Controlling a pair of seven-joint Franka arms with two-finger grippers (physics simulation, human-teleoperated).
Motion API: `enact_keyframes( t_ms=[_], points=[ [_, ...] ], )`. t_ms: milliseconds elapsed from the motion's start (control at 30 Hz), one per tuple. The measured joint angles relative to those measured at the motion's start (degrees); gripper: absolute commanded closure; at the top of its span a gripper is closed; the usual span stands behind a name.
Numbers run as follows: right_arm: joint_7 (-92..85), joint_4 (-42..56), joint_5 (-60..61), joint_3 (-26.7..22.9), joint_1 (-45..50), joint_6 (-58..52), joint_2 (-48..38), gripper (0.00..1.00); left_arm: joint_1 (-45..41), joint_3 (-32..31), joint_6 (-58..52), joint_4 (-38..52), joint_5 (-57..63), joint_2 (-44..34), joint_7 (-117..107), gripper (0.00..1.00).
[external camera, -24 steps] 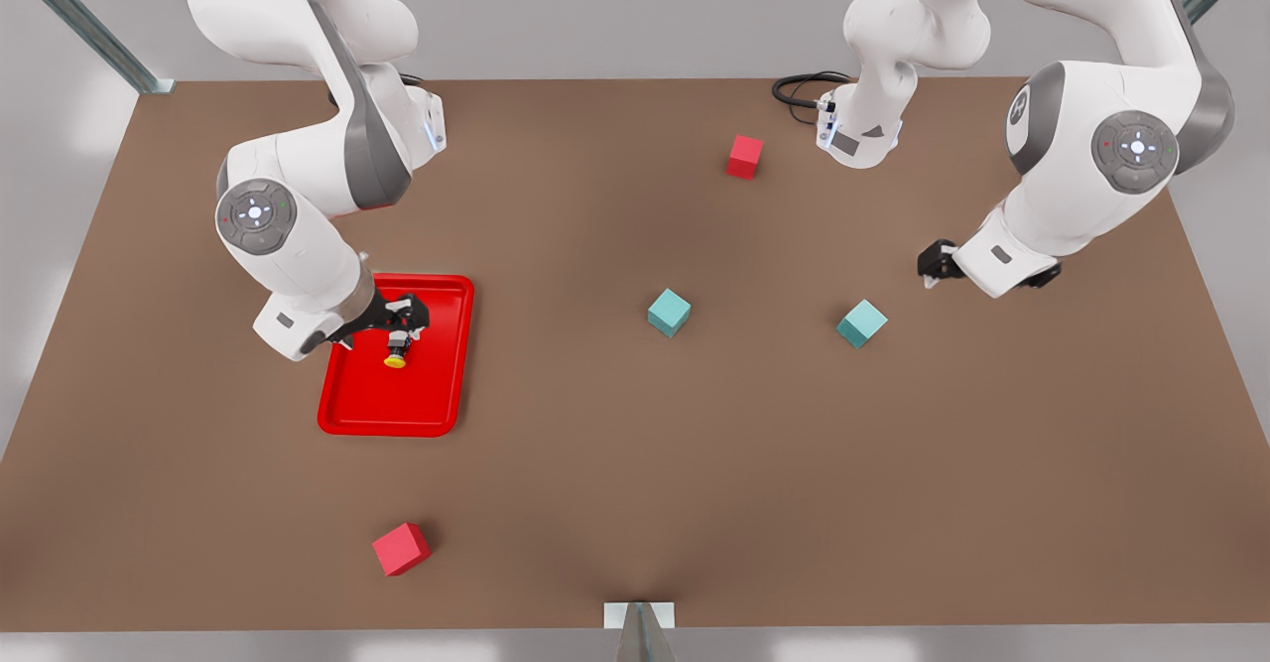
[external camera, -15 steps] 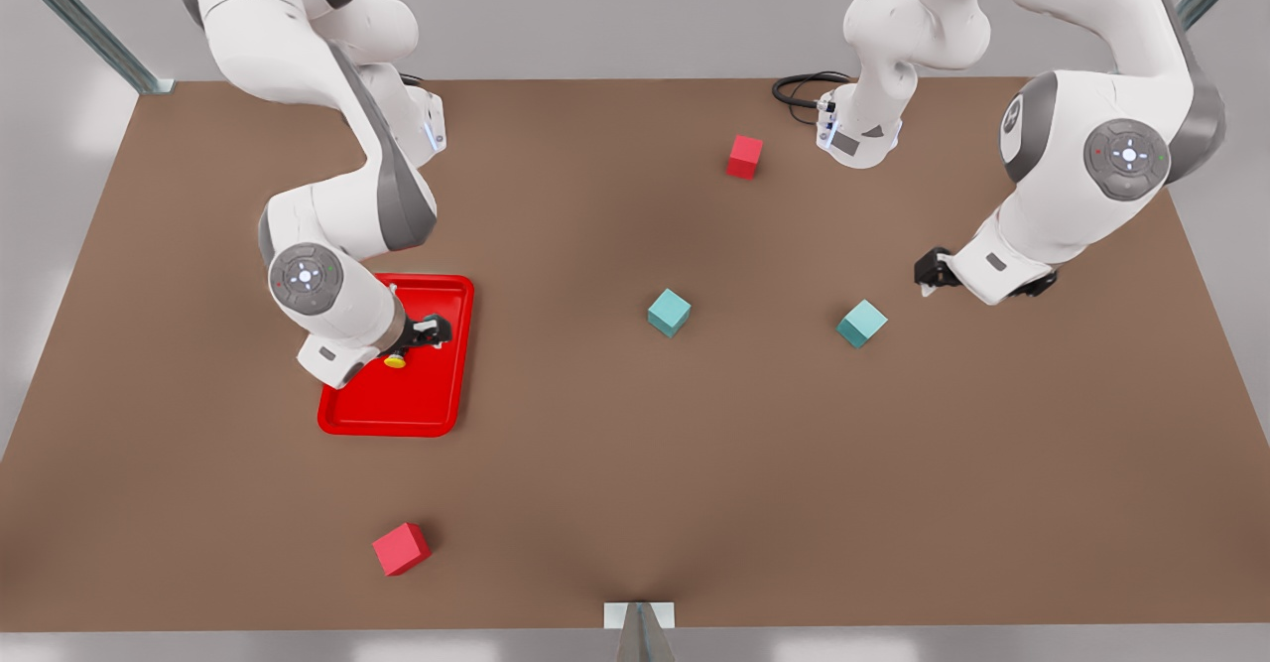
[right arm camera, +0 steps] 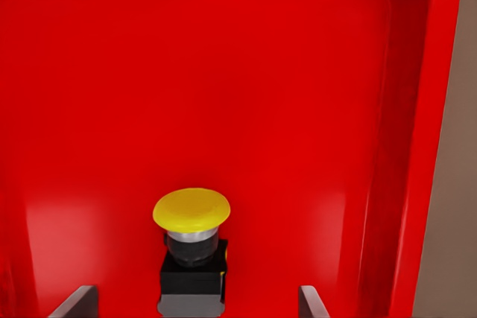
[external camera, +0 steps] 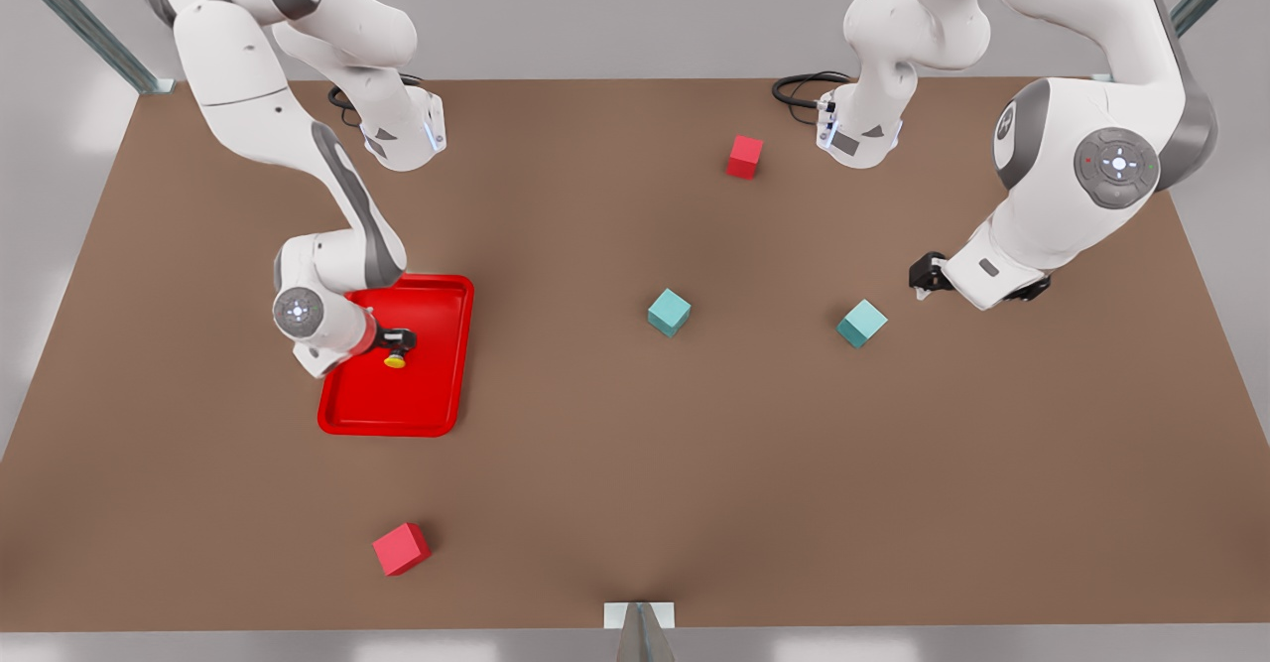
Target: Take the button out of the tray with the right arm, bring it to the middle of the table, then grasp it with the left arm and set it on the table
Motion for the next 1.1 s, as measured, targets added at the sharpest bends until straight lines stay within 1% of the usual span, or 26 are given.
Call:
enact_keyframes(
  t_ms=[100,233,467,667,967,1000,1033,1100],
  points=[
    [0.88,-1.90,0.01,1.05,-0.34,4.47,-1.06,0.00,0.00,0.00,0.03,0.00,0.00,0.13,-0.04,0.00],
    [1.91,-6.43,0.02,1.20,-1.20,9.54,-2.44,0.00,0.01,0.00,0.09,0.00,0.00,0.55,-0.10,0.00],
    [3.39,-10.11,0.06,1.21,-1.33,16.31,-2.47,0.00,0.00,0.00,0.20,-0.02,0.00,1.01,-0.18,0.00],
    [4.28,-10.22,0.02,1.14,-2.01,18.90,-0.20,0.00,0.00,0.00,0.23,-0.05,0.00,1.13,-0.23,0.00],
    [5.17,-10.60,0.00,1.21,-2.00,19.89,1.22,0.00,0.00,0.00,0.24,-0.09,0.00,1.57,-0.28,0.00],
    [5.25,-10.58,0.00,1.21,-2.02,19.91,1.31,0.04,0.00,0.00,0.23,-0.09,0.00,1.63,-0.29,0.00],
    [5.31,-10.57,0.00,1.21,-2.03,19.93,1.36,0.13,0.01,0.00,0.22,-0.09,0.00,1.74,-0.29,0.00],
    [5.44,-10.56,0.01,1.21,-2.04,19.94,1.40,0.26,0.00,0.00,0.21,-0.09,0.00,1.83,-0.30,0.00]
  ],
)
